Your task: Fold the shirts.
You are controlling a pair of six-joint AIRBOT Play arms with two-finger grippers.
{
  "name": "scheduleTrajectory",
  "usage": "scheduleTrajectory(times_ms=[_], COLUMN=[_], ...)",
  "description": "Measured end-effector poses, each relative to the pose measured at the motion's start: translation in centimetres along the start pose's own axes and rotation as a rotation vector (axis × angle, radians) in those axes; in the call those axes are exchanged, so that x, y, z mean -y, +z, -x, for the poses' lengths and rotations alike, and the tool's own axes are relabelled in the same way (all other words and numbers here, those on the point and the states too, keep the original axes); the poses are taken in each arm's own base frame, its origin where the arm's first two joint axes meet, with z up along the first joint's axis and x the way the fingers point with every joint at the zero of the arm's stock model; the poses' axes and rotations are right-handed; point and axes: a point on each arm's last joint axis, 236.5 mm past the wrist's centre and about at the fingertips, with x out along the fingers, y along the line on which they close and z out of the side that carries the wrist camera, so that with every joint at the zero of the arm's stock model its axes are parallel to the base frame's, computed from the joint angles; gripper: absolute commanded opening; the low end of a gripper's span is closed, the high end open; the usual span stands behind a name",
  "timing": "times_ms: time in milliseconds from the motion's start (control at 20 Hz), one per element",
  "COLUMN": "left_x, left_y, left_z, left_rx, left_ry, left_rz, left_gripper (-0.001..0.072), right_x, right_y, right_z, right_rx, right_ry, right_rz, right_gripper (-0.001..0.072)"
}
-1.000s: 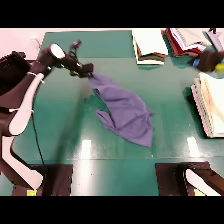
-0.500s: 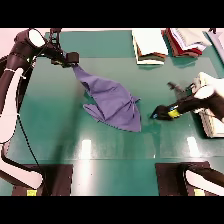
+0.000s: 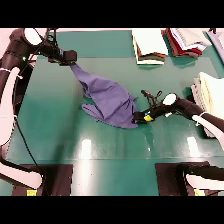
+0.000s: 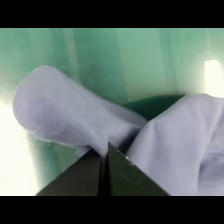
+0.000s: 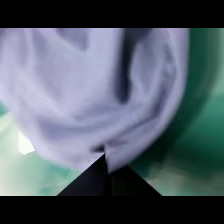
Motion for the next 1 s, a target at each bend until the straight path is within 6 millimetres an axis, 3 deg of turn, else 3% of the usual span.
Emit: scheduleTrajectory(times_ms=[50,150,250,350,450,550,650,750,850,950,1000], left_x=[0.2,0.8,1.7,3.5,5.3,6.9,8.0,9.0,9.8,10.4,10.6], left_y=[1.0,3.4,6.0,7.6,7.6,6.4,4.4,2.5,1.1,0.5,0.4], left_z=[1.7,6.4,13.2,21.3,29.9,37.1,43.3,47.4,49.8,49.7,48.5], left_rx=[0.043,0.155,0.304,0.468,0.628,0.757,0.871,0.946,0.989,0.977,0.945], left_ry=[0.01,0.038,0.067,0.077,0.084,0.082,0.084,0.073,0.054,0.023,0.006], left_rz=[-0.014,-0.053,-0.1,-0.148,-0.188,-0.216,-0.238,-0.251,-0.26,-0.265,-0.265], left_gripper=[0.0025,0.0025,0.0025,0.0025,0.0025,0.0025,0.0024,0.0024,0.0024,0.0024,0.0024], right_x=[-0.5,-1.7,-3.3,-5.1,-7.2,-9.2,-10.7,-11.9,-12.6,-13.0,-13.0], right_y=[1.5,4.1,7.3,9.1,9.1,7.8,5.7,3.6,2.1,1.6,1.9], right_z=[1.5,6.3,13.6,22.5,31.3,39.3,45.4,50.5,53.3,54.9,55.2], right_rx=[0.049,0.148,0.317,0.497,0.675,0.846,0.984,1.105,1.163,1.186,1.181], right_ry=[-0.002,-0.014,-0.029,-0.058,-0.099,-0.157,-0.222,-0.3,-0.358,-0.391,-0.391], right_rz=[0.027,0.097,0.16,0.222,0.279,0.326,0.356,0.372,0.379,0.384,0.384], right_gripper=[0.0019,0.0019,0.0018,0.0018,0.0019,0.0018,0.0018,0.0018,0.0018,0.0018,0.0018])
